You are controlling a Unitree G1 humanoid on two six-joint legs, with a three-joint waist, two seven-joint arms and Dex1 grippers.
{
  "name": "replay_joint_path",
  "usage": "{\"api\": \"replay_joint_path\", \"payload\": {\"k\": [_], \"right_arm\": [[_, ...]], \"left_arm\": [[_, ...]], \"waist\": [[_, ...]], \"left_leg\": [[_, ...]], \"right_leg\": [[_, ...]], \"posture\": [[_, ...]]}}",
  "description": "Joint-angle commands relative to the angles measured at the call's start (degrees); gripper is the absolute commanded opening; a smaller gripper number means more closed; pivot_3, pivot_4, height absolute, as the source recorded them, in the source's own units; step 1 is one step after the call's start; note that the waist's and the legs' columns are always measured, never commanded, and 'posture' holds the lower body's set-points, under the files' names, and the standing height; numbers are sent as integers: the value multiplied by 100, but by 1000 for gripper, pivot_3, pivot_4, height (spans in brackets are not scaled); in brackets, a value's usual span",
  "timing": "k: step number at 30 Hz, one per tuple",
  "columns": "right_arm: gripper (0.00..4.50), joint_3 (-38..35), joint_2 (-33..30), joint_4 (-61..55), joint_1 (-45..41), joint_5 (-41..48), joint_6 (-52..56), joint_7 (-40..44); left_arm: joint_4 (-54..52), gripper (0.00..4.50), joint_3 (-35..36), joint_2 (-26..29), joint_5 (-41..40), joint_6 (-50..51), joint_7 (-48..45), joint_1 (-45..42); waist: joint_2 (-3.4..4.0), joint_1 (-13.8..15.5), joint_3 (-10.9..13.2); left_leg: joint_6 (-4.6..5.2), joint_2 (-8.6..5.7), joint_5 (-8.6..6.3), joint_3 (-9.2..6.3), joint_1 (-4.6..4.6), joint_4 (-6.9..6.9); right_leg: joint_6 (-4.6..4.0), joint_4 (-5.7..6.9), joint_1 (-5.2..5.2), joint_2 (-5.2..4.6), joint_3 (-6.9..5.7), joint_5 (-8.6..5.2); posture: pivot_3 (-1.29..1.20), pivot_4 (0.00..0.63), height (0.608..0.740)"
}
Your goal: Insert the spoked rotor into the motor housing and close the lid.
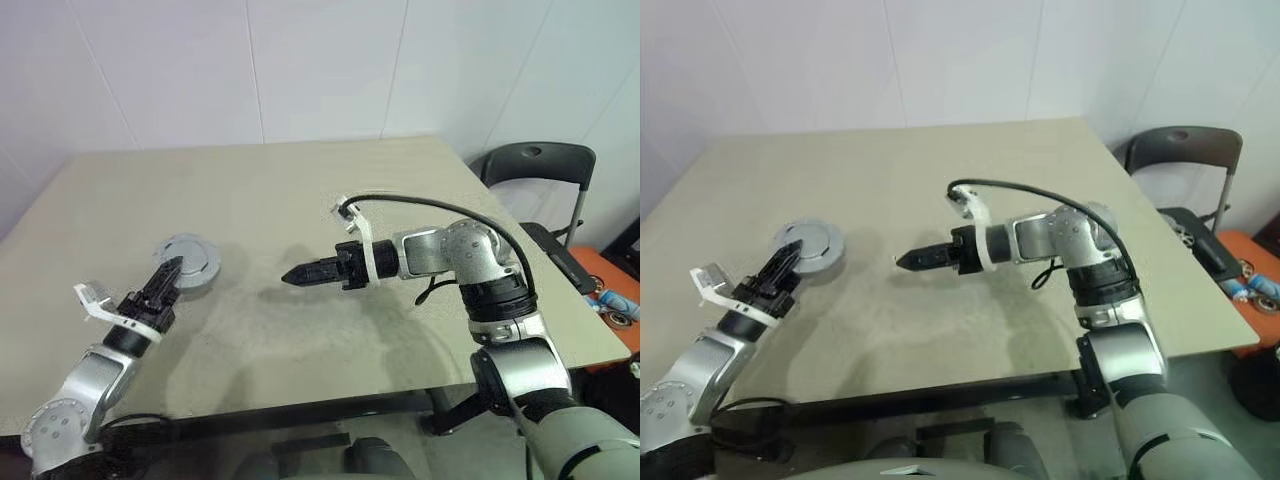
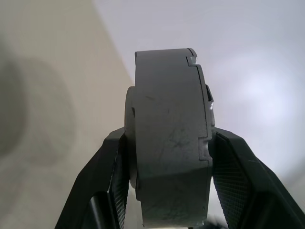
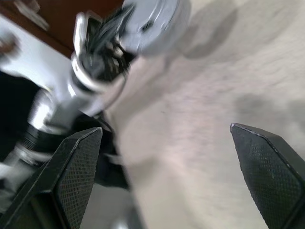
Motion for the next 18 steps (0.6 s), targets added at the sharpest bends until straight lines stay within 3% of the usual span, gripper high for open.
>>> {"api": "replay_joint_path", "payload": {"k": [1, 8, 18], "right_arm": [[4500, 587, -312, -448, 1, -744, -949, 726], [4500, 1063, -523, -521, 181, -1681, -1856, 1324], [4500, 1014, -568, -677, 415, -2200, -2535, 1855]], "left_arm": [[-142, 2117, 260, -32, 18, -479, 595, -372], [309, 2117, 342, -78, 958, -1335, 1844, -1009], [549, 2117, 723, -247, 1120, -1839, 2351, -1571]], "waist": [[-5, 10, 2], [-18, 112, 3], [-42, 212, -1]], "left_leg": [[0, 0, 0, 0, -1, 0], [-2, -2, 1, 0, -1, 1], [-5, -9, 2, -2, -3, 2]], "right_leg": [[0, -1, -1, 0, 0, 0], [-2, 0, -2, -2, -1, 1], [-4, -3, -2, -8, -3, 2]], "posture": [[0, 0, 740], [0, 0, 740], [0, 0, 740]]}}
